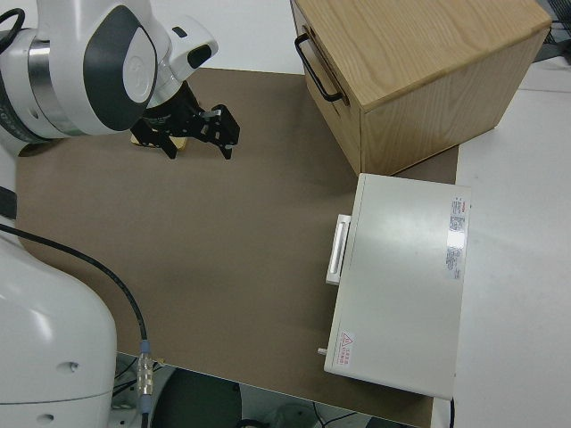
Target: Pick gray plate from table and place it on lower plate rack with left arm
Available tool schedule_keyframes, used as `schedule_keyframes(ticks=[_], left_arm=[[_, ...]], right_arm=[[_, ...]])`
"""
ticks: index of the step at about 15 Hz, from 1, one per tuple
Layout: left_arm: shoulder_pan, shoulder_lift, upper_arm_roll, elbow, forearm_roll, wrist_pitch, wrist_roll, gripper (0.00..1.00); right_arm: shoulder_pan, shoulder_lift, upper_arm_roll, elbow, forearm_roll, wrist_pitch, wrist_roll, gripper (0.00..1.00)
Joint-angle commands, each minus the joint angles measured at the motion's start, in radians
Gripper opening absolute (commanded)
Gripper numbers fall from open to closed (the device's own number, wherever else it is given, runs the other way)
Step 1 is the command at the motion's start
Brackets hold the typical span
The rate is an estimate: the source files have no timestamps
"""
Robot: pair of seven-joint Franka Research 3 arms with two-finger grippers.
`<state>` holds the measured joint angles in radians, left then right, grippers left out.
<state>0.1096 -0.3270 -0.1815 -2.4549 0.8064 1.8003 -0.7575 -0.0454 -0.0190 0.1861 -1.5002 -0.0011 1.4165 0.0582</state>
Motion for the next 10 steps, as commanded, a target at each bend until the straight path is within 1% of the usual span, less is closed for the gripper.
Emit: schedule_keyframes(ticks=[1, 2, 3, 6, 8, 10], left_arm=[[-0.005, 0.006, 0.008, 0.030, 0.005, 0.005, 0.010, 1.00], [-0.008, 0.008, 0.008, 0.042, -0.012, 0.005, 0.014, 1.00], [-0.014, 0.029, 0.008, 0.066, -0.033, 0.001, 0.035, 1.00], [-0.016, 0.048, 0.008, 0.160, -0.203, -0.001, 0.136, 1.00], [-0.016, 0.052, 0.004, 0.226, -0.362, -0.016, 0.216, 1.00], [-0.014, 0.049, 0.007, 0.275, -0.432, -0.054, 0.318, 1.00]], right_arm=[[-0.010, -0.002, 0.006, 0.006, 0.010, -0.014, -0.001, 0.990], [-0.010, -0.002, 0.006, 0.006, 0.010, -0.014, -0.001, 0.990], [-0.010, -0.002, 0.006, 0.006, 0.010, -0.014, 0.000, 0.987], [-0.010, -0.002, 0.006, 0.006, 0.010, -0.014, 0.000, 0.990], [-0.010, -0.002, 0.006, 0.006, 0.010, -0.014, 0.000, 0.990], [-0.010, -0.002, 0.006, 0.006, 0.010, -0.014, -0.001, 0.990]])
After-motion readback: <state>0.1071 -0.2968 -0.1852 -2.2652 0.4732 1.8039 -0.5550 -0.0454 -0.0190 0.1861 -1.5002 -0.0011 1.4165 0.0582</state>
